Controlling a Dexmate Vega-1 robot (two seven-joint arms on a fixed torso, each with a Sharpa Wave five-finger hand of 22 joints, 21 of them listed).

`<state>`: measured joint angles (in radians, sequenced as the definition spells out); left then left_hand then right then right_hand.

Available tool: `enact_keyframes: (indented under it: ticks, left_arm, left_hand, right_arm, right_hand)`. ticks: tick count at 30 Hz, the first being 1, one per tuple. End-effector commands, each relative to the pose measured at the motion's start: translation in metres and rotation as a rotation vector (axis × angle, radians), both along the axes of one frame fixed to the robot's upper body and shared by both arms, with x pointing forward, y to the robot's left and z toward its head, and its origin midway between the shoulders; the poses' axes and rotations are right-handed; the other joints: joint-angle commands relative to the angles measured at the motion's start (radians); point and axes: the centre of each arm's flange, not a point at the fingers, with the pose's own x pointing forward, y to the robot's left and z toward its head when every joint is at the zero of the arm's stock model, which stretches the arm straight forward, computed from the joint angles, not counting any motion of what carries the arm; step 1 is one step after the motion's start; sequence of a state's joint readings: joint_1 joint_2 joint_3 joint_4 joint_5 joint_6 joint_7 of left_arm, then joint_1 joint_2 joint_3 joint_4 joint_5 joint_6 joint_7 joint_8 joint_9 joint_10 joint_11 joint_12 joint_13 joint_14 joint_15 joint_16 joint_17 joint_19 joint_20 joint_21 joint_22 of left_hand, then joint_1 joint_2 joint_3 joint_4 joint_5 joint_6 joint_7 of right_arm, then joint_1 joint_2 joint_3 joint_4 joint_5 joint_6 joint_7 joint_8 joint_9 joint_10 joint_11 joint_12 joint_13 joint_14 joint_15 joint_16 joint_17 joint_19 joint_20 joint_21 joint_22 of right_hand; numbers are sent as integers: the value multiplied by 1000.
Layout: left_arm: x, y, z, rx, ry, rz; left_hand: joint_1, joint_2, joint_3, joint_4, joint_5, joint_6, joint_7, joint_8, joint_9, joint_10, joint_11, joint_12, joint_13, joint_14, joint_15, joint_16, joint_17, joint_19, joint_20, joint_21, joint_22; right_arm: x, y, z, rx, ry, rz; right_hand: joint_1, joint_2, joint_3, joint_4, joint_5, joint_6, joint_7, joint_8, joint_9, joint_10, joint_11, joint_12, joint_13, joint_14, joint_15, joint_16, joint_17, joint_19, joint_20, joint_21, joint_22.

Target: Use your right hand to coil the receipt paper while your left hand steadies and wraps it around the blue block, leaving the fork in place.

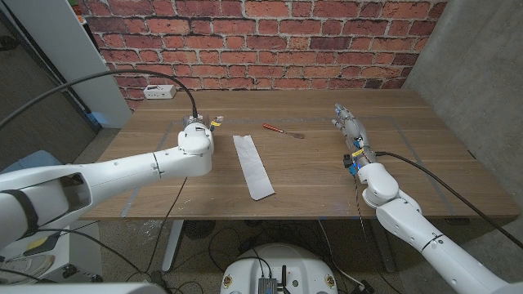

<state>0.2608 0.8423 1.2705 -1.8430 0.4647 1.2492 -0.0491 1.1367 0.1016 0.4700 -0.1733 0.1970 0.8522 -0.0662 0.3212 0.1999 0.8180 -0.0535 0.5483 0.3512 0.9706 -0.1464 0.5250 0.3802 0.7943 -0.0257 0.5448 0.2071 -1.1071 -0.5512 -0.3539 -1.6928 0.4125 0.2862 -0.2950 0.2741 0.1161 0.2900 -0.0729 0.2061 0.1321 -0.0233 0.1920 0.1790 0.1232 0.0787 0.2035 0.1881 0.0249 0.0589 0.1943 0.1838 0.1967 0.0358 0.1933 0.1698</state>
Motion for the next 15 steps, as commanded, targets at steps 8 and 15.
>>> enact_keyframes:
  ticks: [8,15]
  left_arm:
    - [-17,-20,5,21,-10,-119]
    - [-22,-28,3,29,-1,-151]
  left_hand:
    - [74,71,8,14,-1,76,58,13,57,82,-84,17,67,16,-82,-13,11,-2,-9,16,5]
    - [74,69,8,15,0,78,59,13,58,81,-84,23,77,18,-83,-20,16,-5,-10,23,5]
  right_arm:
    - [-13,0,-9,2,2,-21]
    - [-20,1,-14,-4,6,-24]
  right_hand:
    - [-8,-3,3,-5,-1,9,1,0,4,5,-1,-3,3,8,2,0,2,10,-1,4,4]
    - [-7,-3,4,-7,-1,9,1,0,4,5,-1,-4,3,9,2,0,1,9,-1,4,4]
